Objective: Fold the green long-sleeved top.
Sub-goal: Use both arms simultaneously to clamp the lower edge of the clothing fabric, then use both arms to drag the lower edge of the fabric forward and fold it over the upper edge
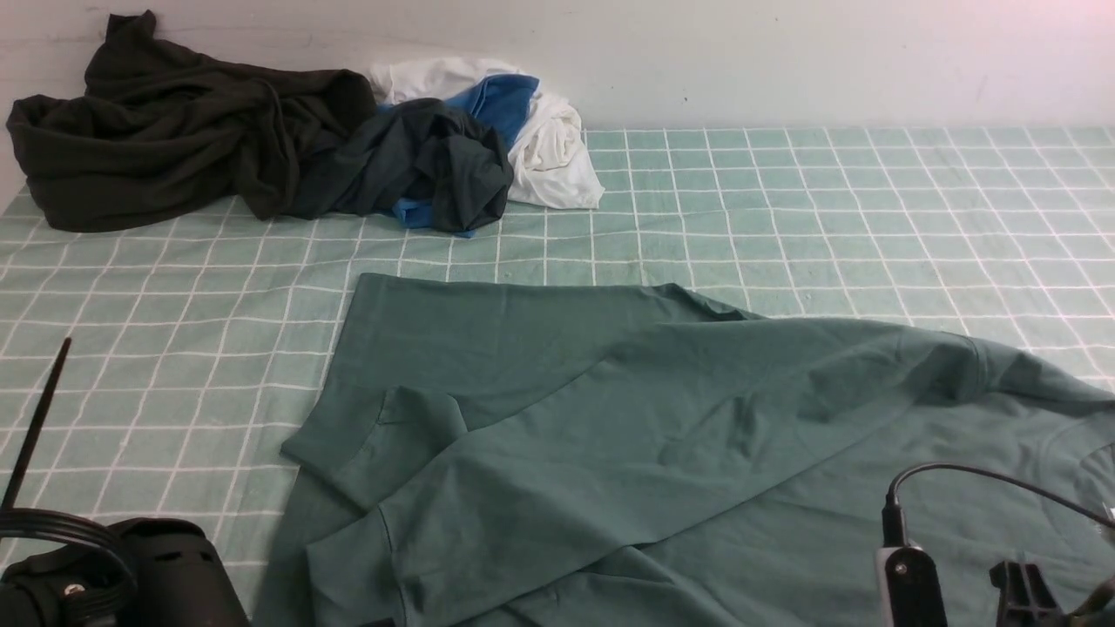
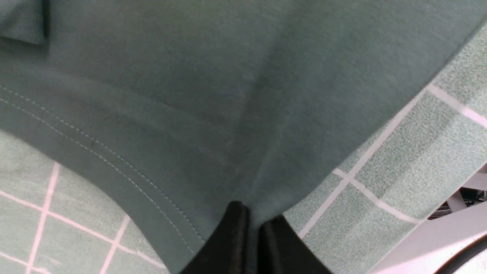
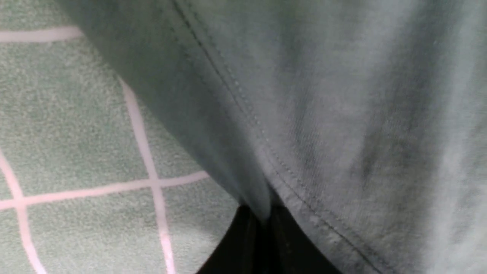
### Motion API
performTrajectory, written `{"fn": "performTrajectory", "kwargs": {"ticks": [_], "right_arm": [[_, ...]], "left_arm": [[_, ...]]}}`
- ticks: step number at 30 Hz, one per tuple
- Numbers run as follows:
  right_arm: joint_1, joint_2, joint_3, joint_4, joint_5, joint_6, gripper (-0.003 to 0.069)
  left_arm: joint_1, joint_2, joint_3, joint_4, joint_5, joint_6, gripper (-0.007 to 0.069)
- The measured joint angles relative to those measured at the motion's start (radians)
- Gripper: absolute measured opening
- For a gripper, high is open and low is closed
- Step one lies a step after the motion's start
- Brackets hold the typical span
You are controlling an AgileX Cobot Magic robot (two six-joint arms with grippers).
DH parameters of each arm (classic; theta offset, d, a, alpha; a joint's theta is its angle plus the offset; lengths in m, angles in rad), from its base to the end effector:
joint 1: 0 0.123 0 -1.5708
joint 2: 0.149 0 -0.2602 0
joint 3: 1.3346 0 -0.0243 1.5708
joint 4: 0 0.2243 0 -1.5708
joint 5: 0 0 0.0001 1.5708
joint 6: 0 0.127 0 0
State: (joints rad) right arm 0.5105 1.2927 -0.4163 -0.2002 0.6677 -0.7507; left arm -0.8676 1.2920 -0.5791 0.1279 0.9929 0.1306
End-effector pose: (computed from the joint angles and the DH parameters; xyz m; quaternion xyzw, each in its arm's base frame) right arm 0.1448 0.0632 0.1139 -0.6462 0.7582 -0.0726 0.0483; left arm 0.1117 -0.1107 0.1432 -0.5093 -0.8587 -0.0577 0.0033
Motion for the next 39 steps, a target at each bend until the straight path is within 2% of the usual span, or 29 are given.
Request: {"fn": "performTrajectory", "kwargs": {"ticks": [7,11,16,18,20,21,25,33,39], "right_arm": [[0.000,-0.114,0.000,-0.006,0.060,0.023,0.0008],[0.000,-0.192,-0.050,-0.016,0.163,0.040,0.0008],[-0.011,-0.215,-0.177,-0.065,0.224,0.083,0.0008],[-0.049,-0.192,-0.260,-0.074,0.212,0.090,0.0008],[-0.109,-0.134,-0.345,-0.071,0.178,0.090,0.0008],[-0.114,-0.134,-0.352,-0.069,0.178,0.090,0.0008],[-0.211,0.037,-0.512,-0.028,0.127,0.071,0.0008],[-0.289,0.386,-0.843,-0.002,0.103,0.053,0.0008],[-0.322,0.647,-1.075,0.002,0.096,0.151,0.0029]], "left_arm": [[0.000,-0.004,0.000,0.004,0.000,-0.001,0.0006],[0.009,-0.004,-0.026,0.029,0.036,-0.031,0.0006],[0.098,-0.004,-0.132,0.095,0.088,-0.053,0.0011],[0.177,0.005,-0.216,0.123,0.099,-0.034,0.0017],[0.283,0.038,-0.330,0.127,0.098,0.021,0.0017],[0.283,0.042,-0.340,0.127,0.098,0.021,0.0017],[0.432,0.172,-0.572,0.118,0.075,0.114,0.0017],[0.564,0.513,-1.009,0.109,0.074,0.217,0.0017],[0.615,0.760,-1.229,0.105,-0.002,0.222,0.0020]]}}
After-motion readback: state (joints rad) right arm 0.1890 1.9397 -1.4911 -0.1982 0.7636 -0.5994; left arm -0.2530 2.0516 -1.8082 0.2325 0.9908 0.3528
